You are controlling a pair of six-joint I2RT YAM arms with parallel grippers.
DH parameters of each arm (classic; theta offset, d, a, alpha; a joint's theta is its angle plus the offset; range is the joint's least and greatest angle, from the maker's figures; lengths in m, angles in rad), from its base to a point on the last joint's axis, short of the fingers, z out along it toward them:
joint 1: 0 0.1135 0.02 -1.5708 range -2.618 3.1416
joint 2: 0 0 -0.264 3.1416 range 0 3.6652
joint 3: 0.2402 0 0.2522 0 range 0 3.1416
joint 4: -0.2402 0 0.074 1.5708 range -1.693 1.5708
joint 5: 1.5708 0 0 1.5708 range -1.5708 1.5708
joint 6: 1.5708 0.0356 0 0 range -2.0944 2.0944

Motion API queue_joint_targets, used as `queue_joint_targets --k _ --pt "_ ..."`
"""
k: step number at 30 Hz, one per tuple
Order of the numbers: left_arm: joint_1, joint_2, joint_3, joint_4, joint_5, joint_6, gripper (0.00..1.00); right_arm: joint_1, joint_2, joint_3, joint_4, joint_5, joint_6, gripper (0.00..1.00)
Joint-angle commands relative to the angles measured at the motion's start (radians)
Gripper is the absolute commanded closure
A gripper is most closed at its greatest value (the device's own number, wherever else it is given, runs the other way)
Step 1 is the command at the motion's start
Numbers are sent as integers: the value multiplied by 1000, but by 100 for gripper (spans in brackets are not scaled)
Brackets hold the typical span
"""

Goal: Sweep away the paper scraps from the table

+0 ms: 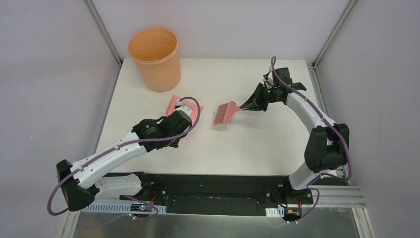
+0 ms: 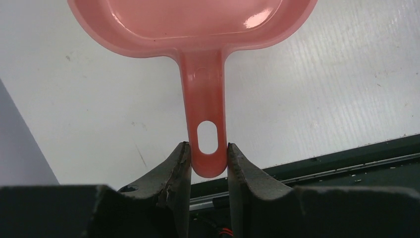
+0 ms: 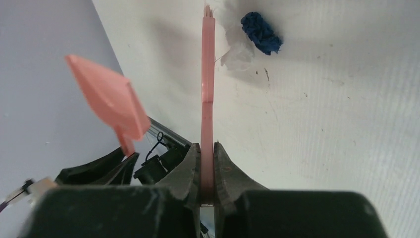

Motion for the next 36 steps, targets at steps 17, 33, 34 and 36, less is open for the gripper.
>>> queue_joint_targets --k 17,33,34,36 --pt "0 164 24 56 251 166 100 -170 -200 289 -376 -11 -521 100" --pt "2 419 167 -29 385 251 100 -171 -221 351 -393 465 -893 100" --pt "1 436 182 -46 390 248 100 -162 -202 363 -388 483 -901 100" --pt "0 459 207 -62 416 241 100 -122 -164 387 -382 522 -941 100"
